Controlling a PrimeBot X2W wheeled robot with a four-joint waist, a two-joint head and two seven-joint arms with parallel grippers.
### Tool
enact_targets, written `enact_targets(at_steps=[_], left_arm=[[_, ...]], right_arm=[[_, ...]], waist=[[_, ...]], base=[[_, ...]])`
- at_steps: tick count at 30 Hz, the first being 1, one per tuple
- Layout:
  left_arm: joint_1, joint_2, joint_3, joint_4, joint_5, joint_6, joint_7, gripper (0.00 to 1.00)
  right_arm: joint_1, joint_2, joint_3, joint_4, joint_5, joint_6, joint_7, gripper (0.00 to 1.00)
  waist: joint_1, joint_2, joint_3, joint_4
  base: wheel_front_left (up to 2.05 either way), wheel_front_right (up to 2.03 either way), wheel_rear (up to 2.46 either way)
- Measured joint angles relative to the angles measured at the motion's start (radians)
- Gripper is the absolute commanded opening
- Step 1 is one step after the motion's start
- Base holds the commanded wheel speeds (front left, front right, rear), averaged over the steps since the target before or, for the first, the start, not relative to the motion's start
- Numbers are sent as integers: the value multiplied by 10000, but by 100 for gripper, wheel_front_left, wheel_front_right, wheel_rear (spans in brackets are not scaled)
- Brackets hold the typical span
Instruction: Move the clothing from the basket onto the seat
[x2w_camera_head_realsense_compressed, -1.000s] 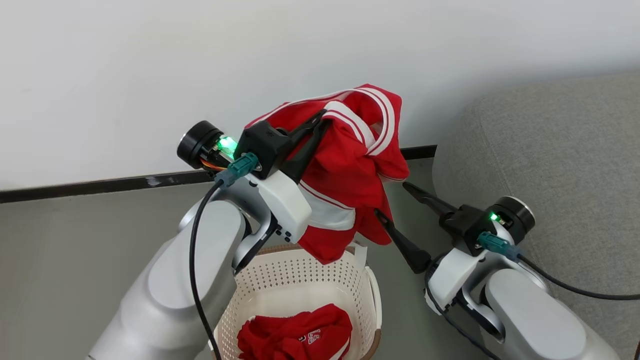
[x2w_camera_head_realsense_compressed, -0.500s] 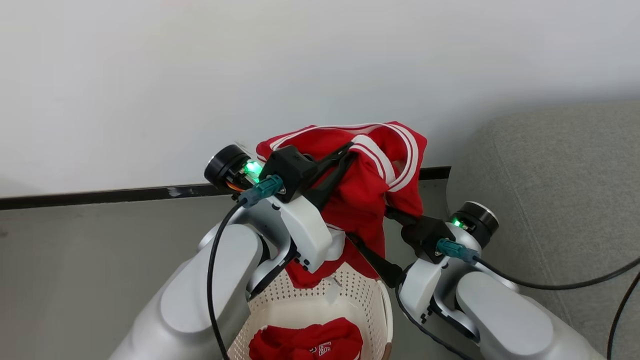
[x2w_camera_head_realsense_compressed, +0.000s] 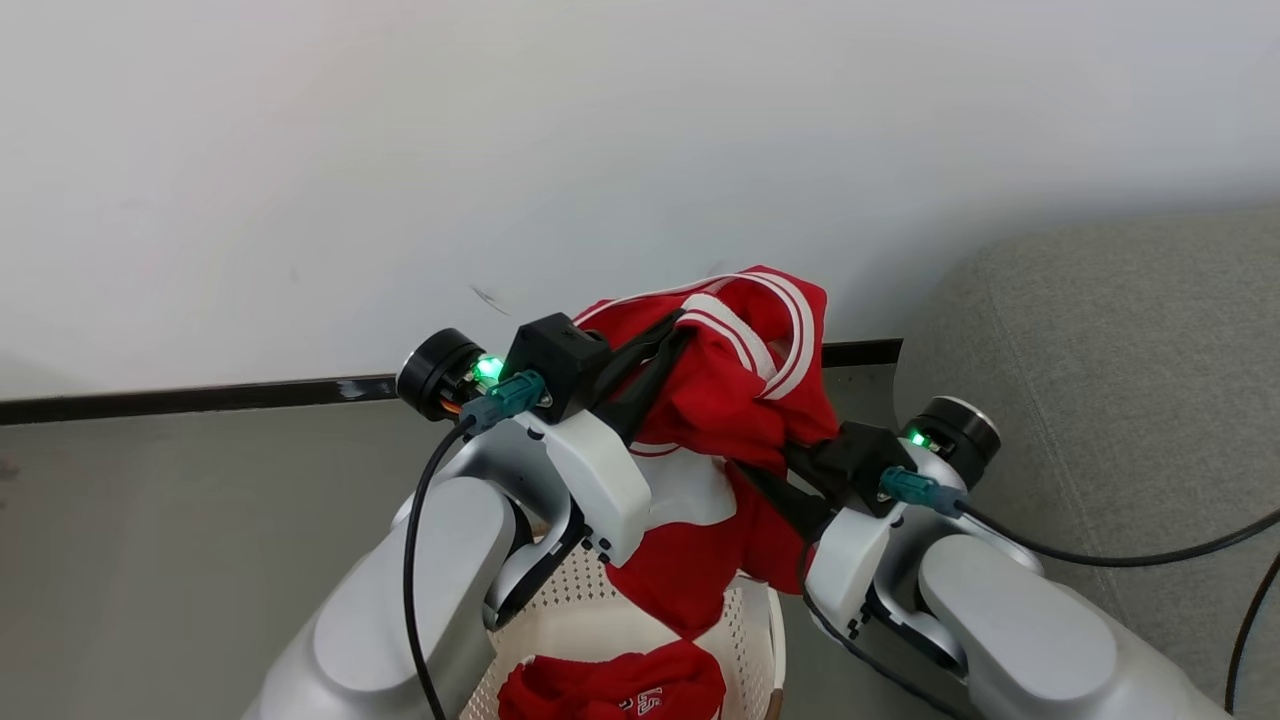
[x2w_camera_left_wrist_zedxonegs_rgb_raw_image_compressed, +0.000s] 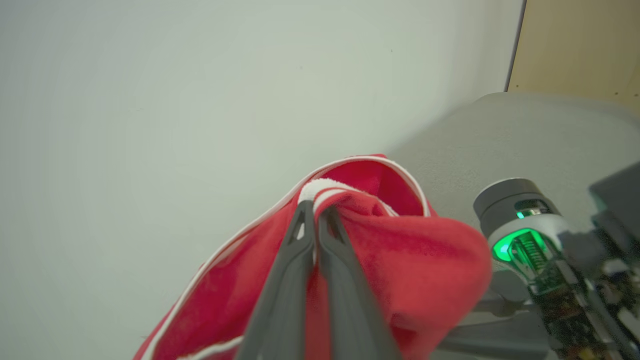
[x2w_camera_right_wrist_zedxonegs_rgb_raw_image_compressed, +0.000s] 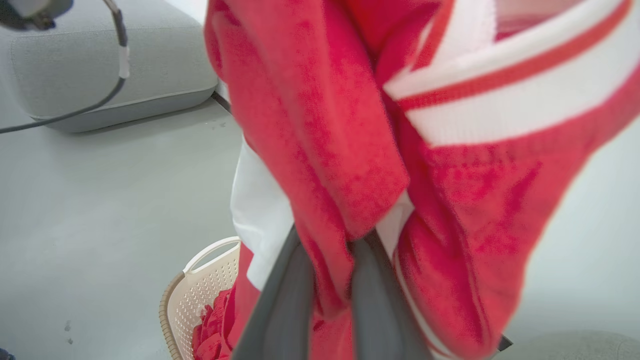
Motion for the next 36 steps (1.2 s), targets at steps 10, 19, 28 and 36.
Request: enact_targets(at_steps=[10,19,28,36], left_arm=[[356,4,161,105,-268,151,-297,100],[612,2,-8,217,-380,88,-639,100],[767,8,-458,224,-639,-10,-840,100],[1038,13,-980,142,-978,-100,-986,100]], right_arm=[[425,-633,-1204,-579,86,2,0,0],[707,-1302,-2571,-1066,17,4,0,0],[1464,-1988,-3687,-1235,-232,4,0,0],[2350,-2286,-4763,-1582,-412,4,0,0]], waist=[[0,0,31,-448],[0,0,19,-1007],[0,0,-65,-1614],[0,0,-168,-2292]], base=[[0,0,0],[0,0,0],[0,0,0],[0,0,0]])
